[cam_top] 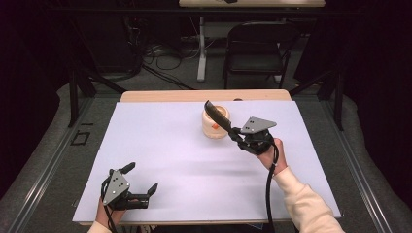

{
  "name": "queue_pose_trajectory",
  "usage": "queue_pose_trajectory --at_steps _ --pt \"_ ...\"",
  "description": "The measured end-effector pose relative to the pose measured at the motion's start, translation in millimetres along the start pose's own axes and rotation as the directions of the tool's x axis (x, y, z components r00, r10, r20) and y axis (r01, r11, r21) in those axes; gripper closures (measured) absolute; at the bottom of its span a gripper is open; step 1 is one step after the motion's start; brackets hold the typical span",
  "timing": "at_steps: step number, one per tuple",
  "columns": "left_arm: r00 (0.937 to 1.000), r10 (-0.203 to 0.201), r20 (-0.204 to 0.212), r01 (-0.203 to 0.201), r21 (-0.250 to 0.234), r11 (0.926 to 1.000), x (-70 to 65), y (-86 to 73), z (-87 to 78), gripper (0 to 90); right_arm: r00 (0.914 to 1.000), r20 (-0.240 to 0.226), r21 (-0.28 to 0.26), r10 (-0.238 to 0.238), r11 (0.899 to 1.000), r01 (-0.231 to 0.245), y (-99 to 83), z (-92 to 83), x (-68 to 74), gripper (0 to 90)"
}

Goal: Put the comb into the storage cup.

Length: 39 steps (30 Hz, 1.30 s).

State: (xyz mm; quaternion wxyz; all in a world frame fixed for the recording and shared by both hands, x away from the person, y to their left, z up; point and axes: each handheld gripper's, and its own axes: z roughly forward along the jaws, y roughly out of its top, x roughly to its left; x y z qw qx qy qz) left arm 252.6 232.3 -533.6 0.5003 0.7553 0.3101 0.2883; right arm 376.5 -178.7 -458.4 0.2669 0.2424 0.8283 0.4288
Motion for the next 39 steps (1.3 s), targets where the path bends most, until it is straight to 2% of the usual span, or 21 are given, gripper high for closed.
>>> queue_pose_trajectory --at_steps 19,39 --pt "1.0000 -0.004 -0.002 0.004 -0.004 1.0000 0.8 -0.1 0.1 0.3 0.9995 0.031 -0.018 0.008 1.000 -0.007 4.4 7.1 -6.4 72.7" --pt "1.0000 -0.004 0.005 0.004 -0.006 1.0000 1.0 0.1 0.9 0.3 0.9984 0.056 -0.050 0.012 0.999 -0.010 22.8 16.9 -16.0 72.6"
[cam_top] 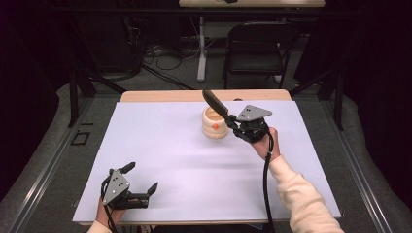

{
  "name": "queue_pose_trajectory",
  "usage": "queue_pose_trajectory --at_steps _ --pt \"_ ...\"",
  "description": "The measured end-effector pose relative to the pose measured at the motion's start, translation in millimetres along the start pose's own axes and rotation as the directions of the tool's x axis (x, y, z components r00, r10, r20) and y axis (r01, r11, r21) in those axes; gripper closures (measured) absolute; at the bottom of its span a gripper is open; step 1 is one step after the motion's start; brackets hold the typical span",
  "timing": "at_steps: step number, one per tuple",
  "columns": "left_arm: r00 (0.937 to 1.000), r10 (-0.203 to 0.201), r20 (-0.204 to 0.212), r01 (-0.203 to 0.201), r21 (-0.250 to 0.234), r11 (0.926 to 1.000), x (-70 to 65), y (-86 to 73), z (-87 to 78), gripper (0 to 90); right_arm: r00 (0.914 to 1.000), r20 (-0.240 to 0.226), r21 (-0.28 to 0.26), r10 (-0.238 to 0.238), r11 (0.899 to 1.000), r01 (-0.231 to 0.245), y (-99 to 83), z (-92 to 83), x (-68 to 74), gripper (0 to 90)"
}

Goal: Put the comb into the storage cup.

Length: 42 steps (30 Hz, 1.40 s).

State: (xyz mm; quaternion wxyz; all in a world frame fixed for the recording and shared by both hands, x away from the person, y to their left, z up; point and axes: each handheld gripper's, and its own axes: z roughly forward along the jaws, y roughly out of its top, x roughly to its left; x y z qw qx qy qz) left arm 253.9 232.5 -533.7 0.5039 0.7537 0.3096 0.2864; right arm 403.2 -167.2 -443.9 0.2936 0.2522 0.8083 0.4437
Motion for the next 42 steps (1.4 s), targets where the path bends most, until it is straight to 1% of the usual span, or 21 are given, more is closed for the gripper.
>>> queue_pose_trajectory --at_steps 5,12,25,42 --pt "1.0000 -0.002 0.000 0.002 -0.001 1.0000 -0.1 0.0 0.1 0.3 0.9999 0.004 -0.005 -0.010 1.000 0.010 5.3 3.8 -1.5 72.6" --pt "1.0000 -0.001 0.000 0.001 -0.001 1.0000 0.0 0.0 0.1 0.3 0.9999 0.006 -0.004 -0.011 1.000 0.011 8.8 10.2 -3.9 72.6" --pt "1.0000 0.001 0.001 -0.001 0.000 1.0000 0.1 0.0 0.3 0.3 1.0000 0.004 -0.014 -0.001 1.000 0.001 12.2 23.4 -9.2 72.6" --pt "1.0000 0.002 0.001 -0.002 0.000 1.0000 0.0 0.1 0.3 0.3 0.9997 0.020 -0.052 0.012 0.999 -0.011 22.3 35.2 -11.2 72.6"
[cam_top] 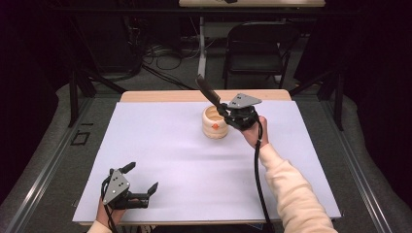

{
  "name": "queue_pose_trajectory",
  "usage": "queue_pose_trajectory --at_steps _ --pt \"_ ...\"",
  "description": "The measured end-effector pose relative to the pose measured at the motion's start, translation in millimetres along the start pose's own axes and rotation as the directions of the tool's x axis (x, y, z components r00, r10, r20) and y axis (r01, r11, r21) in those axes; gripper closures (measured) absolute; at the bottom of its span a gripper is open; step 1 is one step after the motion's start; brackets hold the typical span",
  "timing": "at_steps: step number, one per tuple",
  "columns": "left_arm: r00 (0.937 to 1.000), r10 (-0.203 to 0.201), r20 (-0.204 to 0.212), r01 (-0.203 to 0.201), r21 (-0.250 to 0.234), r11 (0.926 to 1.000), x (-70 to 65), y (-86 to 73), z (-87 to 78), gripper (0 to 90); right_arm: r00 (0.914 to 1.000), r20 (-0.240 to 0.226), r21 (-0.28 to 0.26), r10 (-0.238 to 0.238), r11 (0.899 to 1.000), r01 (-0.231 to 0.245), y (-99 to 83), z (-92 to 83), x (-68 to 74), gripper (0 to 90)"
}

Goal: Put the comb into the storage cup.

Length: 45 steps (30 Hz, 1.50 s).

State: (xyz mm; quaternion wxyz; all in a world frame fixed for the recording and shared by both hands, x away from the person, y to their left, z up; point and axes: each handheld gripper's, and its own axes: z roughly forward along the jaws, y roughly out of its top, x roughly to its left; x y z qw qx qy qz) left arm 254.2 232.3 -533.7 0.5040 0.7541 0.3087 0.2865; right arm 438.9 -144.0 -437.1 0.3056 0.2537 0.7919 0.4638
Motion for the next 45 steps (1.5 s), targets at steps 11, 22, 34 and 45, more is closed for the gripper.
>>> queue_pose_trajectory --at_steps 11,22,34,45 --pt "1.0000 -0.002 -0.002 0.002 0.000 1.0000 0.0 0.1 -0.4 0.3 1.0000 0.003 -0.021 0.003 1.000 -0.003 6.3 9.6 -0.6 72.6" --pt "1.0000 -0.002 -0.001 0.002 -0.001 1.0000 0.1 0.3 -0.4 0.3 0.9999 0.009 -0.049 0.008 0.999 -0.007 13.3 20.7 -4.2 72.6" --pt "1.0000 -0.004 0.002 0.004 -0.002 1.0000 -0.2 0.0 0.1 0.3 0.9997 0.011 -0.064 0.021 0.998 -0.020 17.7 35.0 -9.3 72.6" --pt "1.0000 -0.004 0.001 0.004 -0.002 1.0000 0.1 0.1 0.0 0.3 0.9991 0.019 -0.083 0.039 0.996 -0.038 17.5 48.6 -12.9 72.6"
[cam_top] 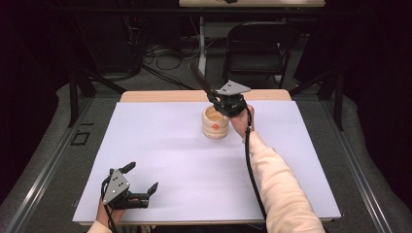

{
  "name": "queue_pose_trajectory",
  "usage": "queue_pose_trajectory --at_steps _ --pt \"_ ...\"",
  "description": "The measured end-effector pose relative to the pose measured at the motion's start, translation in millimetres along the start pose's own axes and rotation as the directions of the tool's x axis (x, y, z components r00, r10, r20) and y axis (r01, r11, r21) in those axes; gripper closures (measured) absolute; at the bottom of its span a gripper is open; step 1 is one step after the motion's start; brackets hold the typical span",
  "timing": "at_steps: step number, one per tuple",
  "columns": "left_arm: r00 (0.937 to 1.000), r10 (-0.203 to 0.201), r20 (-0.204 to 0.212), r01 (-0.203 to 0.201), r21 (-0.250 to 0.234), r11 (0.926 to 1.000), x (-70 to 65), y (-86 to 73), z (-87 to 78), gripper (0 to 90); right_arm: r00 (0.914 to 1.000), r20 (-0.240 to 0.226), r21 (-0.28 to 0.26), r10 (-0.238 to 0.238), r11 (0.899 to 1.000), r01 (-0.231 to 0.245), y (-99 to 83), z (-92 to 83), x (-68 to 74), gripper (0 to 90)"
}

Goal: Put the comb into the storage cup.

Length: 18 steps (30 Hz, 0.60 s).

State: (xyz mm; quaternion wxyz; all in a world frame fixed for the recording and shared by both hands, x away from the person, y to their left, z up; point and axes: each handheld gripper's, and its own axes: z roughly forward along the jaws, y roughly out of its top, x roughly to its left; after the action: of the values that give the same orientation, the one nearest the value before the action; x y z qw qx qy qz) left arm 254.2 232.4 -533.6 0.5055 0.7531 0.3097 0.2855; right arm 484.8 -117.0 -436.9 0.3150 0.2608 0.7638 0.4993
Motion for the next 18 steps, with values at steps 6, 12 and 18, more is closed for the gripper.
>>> queue_pose_trajectory --at_steps 6,12,18 --pt "1.0000 -0.001 0.001 0.001 0.000 1.0000 -0.1 0.0 0.1 0.3 1.0000 0.000 -0.009 0.005 1.000 -0.005 0.8 6.6 1.2 72.6" --pt "1.0000 -0.001 0.002 0.001 0.000 1.0000 -0.2 0.1 0.0 0.3 0.9998 -0.005 -0.012 0.017 1.000 -0.017 -2.3 14.1 1.6 72.5" --pt "1.0000 -0.001 0.003 0.001 -0.001 1.0000 -0.1 0.1 -0.1 0.3 0.9996 -0.013 -0.014 0.025 1.000 -0.025 -7.3 20.9 2.6 72.6"
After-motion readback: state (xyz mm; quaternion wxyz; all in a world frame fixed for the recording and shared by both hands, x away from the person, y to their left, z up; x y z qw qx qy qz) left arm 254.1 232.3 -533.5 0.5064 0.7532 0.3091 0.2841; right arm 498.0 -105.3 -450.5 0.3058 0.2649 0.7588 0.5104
